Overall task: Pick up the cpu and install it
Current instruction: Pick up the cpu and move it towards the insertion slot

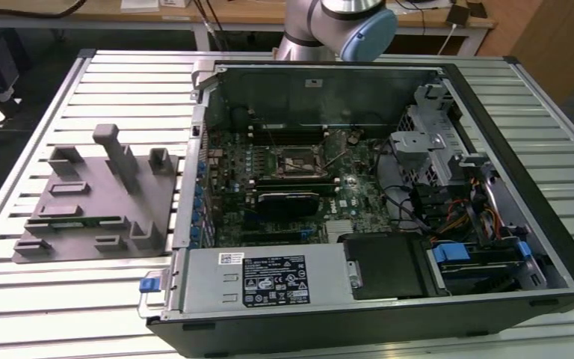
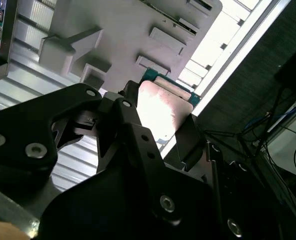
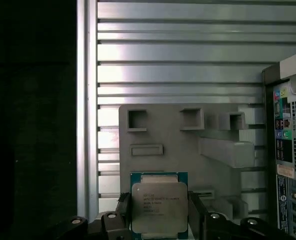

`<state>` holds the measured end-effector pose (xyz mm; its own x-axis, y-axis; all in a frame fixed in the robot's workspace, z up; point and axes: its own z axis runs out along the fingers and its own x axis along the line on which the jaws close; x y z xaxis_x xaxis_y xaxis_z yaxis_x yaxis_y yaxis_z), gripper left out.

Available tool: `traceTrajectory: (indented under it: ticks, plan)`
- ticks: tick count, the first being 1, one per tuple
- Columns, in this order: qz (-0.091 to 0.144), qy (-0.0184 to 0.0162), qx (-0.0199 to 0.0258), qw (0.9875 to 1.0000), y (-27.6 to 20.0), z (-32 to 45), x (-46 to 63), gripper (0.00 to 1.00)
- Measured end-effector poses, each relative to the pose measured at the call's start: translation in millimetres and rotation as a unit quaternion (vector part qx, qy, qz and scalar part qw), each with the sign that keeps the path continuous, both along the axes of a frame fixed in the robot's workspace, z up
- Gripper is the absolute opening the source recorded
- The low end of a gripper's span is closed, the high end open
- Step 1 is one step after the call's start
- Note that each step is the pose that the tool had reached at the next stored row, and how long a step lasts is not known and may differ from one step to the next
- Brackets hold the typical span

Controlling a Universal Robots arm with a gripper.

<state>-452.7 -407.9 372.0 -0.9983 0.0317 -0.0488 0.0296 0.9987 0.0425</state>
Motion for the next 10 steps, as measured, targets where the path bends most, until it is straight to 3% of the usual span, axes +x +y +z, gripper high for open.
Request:
traceTrajectory:
  ticks: [5, 10]
  plan:
    - [0.0, -0.001, 0.0, 1.0, 0.1, 14.1, 0.0, 0.54]
    - [0.0, -0.0011, 0.0, 1.0, 0.1, 14.4, 0.0, 0.54]
